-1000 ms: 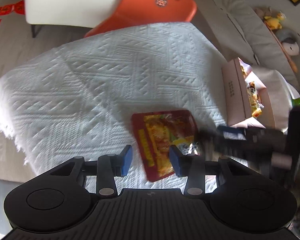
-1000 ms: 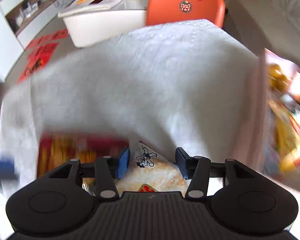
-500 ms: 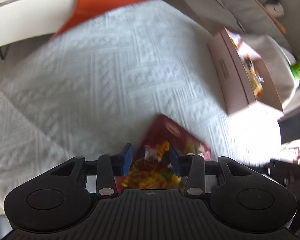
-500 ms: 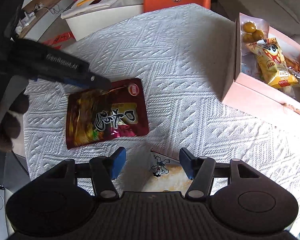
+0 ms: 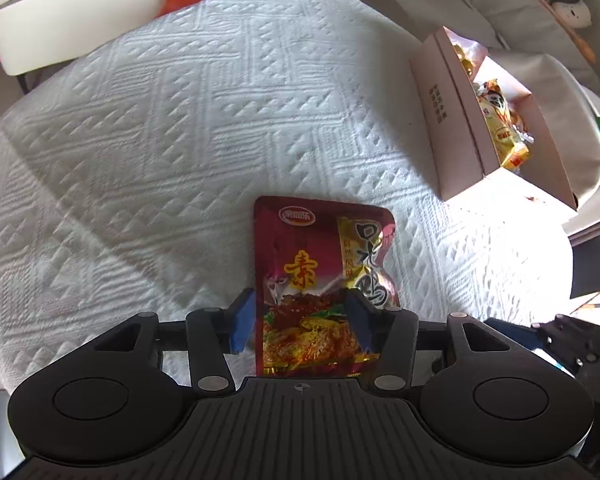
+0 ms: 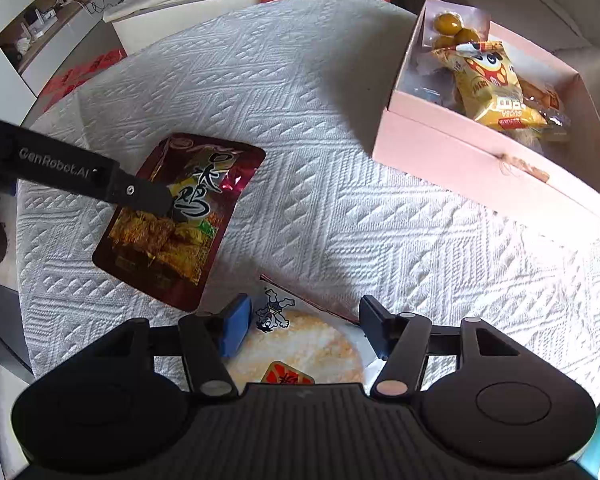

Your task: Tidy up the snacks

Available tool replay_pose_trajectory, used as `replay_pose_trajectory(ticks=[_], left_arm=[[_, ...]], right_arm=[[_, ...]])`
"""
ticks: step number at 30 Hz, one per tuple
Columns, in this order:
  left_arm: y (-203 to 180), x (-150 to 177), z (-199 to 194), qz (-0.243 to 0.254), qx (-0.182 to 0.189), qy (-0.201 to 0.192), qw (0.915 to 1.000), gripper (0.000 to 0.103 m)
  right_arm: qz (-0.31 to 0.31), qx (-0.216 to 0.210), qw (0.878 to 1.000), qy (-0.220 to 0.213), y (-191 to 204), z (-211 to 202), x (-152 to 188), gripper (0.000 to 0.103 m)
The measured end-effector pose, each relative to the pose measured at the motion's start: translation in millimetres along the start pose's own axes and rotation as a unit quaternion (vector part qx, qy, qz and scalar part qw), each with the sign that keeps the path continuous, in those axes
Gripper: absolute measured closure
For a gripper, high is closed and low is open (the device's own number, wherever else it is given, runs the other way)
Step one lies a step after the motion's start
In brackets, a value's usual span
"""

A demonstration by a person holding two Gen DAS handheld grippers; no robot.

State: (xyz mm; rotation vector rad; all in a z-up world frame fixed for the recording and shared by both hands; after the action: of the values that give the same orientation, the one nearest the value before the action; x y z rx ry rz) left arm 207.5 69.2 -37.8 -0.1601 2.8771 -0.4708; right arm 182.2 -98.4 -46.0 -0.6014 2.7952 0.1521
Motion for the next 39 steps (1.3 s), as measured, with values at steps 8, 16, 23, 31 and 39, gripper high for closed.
replay_pose_trajectory(ticks=[8, 16, 23, 31, 39], left_arm=[[-31.9, 3.3, 18.3, 0.031, -0.049, 0.011, 0.9982, 0.013], [-47.8, 0.6, 37.1, 0.026, -0.118, 0.009, 0.9926, 0.002], [-51.3, 2.4, 38.4, 0.019, -0.142, 0.016, 0.9895, 0.007], [-54.4, 10.0, 24.2, -0.01, -0.106, 0.017, 0.9942, 0.024], [-50.4, 37.5, 13.8, -0.015, -0.077, 0.033, 0.9963, 0.027]], right_arm=[[0.012, -0.014, 0.999, -0.03, -14.7, -30.8, 20.0, 0.035], [0.025, -0.025, 0.999, 0.009, -32.0, -25.8, 65.3, 0.033], [0.038, -0.043, 0.998, 0.012, -45.6, -17.8, 70.7, 0.023], [0.053, -0.065, 0.996, 0.018, -48.5, -22.8, 63.7, 0.023], [0.069, -0.088, 0.993, 0.037, -32.8, -21.0, 62.2, 0.023]])
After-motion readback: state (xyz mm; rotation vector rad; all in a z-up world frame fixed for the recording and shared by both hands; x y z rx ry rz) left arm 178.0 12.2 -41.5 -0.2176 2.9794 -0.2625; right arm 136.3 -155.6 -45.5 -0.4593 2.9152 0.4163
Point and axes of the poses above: each gripper's, at about its wrist camera, not at the fingertips, and z roughly the way its jaws point, y to its left, x to its underside, the point moved 8 cm from there along z, roughly the way its jaws point, and after that the axes turned 5 degrees about y, right-handed, at the moved point
